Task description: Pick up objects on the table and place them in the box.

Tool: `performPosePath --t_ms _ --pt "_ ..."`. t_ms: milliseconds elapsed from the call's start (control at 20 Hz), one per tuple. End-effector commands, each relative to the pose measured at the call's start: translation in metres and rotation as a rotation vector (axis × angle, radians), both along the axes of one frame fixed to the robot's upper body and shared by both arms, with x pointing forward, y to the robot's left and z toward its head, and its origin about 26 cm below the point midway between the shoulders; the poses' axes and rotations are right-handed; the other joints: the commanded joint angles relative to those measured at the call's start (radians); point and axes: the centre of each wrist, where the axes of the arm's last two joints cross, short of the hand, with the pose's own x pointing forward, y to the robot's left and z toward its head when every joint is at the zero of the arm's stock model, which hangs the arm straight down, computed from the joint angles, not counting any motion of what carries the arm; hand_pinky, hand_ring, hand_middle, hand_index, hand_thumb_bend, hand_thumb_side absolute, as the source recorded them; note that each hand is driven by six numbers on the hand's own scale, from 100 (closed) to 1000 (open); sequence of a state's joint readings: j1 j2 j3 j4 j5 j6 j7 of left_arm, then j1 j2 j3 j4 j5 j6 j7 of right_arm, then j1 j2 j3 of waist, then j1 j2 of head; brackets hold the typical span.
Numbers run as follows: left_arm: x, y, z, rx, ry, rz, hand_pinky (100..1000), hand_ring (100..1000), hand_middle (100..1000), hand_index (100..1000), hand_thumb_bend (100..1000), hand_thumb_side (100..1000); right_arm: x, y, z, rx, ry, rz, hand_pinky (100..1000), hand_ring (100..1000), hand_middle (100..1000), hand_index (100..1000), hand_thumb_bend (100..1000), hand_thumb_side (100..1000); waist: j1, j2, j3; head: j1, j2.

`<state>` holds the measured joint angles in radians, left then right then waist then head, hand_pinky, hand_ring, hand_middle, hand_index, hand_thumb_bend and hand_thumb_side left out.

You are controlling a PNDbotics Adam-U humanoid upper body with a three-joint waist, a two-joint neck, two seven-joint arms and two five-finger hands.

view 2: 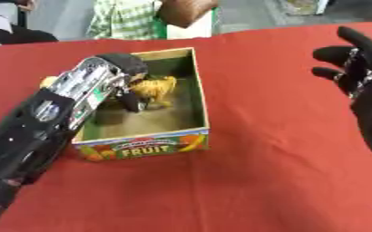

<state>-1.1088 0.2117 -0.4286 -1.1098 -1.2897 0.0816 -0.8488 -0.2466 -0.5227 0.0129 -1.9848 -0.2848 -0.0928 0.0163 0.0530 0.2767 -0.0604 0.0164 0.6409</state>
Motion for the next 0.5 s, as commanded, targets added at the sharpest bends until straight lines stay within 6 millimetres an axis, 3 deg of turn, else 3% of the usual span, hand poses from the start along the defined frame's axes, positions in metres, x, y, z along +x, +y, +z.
performPosePath --t_ms 50,150,200,500 --pt "-0.003 0.007 0.021 0.020 -0.020 0.009 712 904 906 1000 716 805 -0.002 -0.001 0.008 -0.012 -0.027 -0.001 838 879 737 964 100 1000 -0.005 -0.018 0.001 0.000 -0.004" --pt "-0.003 0.012 0.025 0.015 -0.024 0.022 742 932 948 1000 922 933 -0.002 -0.001 0.008 -0.011 -0.027 -0.001 838 879 737 964 100 1000 -0.005 -0.018 0.002 -0.001 -0.003" --pt "-0.003 0.014 0.028 0.009 -0.030 0.029 745 936 958 1000 973 971 -0.002 -0.001 0.008 -0.011 -0.026 -0.002 838 879 737 964 100 1000 -0.005 -0.018 0.003 -0.002 -0.003" --pt "-0.007 0.027 0.046 -0.030 -0.094 0.059 760 952 980 1000 1000 1000 -0.002 -0.002 0.008 -0.008 -0.026 -0.004 838 879 737 964 100 1000 -0.005 -0.020 0.004 -0.008 0.000"
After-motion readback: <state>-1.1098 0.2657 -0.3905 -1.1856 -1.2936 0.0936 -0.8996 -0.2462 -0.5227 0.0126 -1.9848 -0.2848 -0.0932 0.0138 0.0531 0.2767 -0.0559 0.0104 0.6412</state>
